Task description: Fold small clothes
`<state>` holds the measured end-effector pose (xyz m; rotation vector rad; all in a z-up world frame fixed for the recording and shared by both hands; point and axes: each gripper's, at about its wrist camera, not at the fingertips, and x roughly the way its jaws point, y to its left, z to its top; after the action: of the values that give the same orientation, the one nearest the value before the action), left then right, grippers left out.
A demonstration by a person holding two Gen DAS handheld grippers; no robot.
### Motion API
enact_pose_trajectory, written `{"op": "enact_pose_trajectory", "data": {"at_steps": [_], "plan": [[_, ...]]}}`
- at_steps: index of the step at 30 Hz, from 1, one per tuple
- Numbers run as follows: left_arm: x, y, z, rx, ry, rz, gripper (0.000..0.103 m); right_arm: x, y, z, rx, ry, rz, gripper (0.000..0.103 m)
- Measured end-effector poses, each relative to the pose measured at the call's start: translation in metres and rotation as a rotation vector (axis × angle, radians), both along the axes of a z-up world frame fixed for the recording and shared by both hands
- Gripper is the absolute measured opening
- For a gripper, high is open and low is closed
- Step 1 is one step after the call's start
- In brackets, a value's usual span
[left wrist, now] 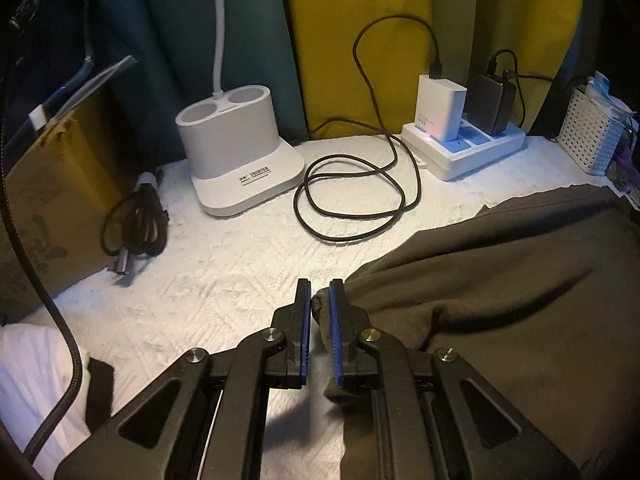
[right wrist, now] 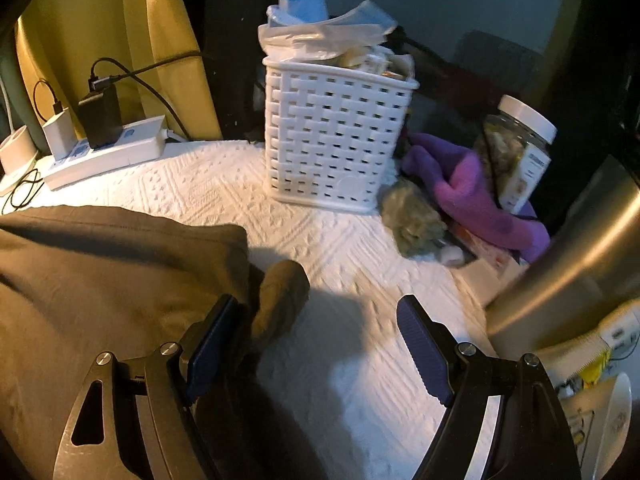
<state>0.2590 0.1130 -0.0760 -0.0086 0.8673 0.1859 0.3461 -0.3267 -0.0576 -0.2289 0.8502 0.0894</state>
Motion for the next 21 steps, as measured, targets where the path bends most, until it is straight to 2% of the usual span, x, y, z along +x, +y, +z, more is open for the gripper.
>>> {"op": "enact_pose_trajectory", "data": {"at_steps": [7, 8, 10, 11, 12, 13, 15, 19, 21], "plan": [[-0.013, 0.006, -0.001, -0.014, -0.021, 0.024, 0.007, -0.011, -0.011, 0.017, 0.094, -0.018, 0.011, 0.081], [-0.015, 0.008, -0.001, -0.025, -0.023, 0.024, 0.007, -0.008, -0.010, 0.017, 0.109, -0.011, 0.021, 0.077], [-0.016, 0.011, 0.002, -0.047, -0.035, 0.020, 0.007, 0.008, -0.008, 0.008, 0.172, 0.044, 0.042, 0.057], [-0.017, 0.010, 0.003, -0.045, -0.038, 0.018, 0.007, 0.016, -0.008, 0.001, 0.198, 0.083, 0.042, 0.054], [-0.017, 0.010, 0.004, -0.042, -0.042, 0.017, 0.007, 0.026, -0.006, -0.009, 0.217, 0.131, 0.050, 0.043], [-0.016, 0.009, 0.005, -0.045, -0.049, 0.016, 0.007, 0.030, -0.001, -0.016, 0.215, 0.151, 0.064, 0.020], [-0.015, 0.009, 0.008, -0.046, -0.059, 0.016, 0.007, 0.031, 0.010, -0.017, 0.151, 0.133, 0.102, 0.012], [-0.012, 0.010, 0.021, -0.039, -0.102, 0.015, 0.007, 0.038, 0.009, 0.005, 0.042, 0.048, 0.088, 0.010], [-0.006, 0.010, 0.025, -0.033, -0.115, 0.008, 0.007, 0.045, 0.003, 0.018, 0.026, 0.012, 0.085, 0.010]]}}
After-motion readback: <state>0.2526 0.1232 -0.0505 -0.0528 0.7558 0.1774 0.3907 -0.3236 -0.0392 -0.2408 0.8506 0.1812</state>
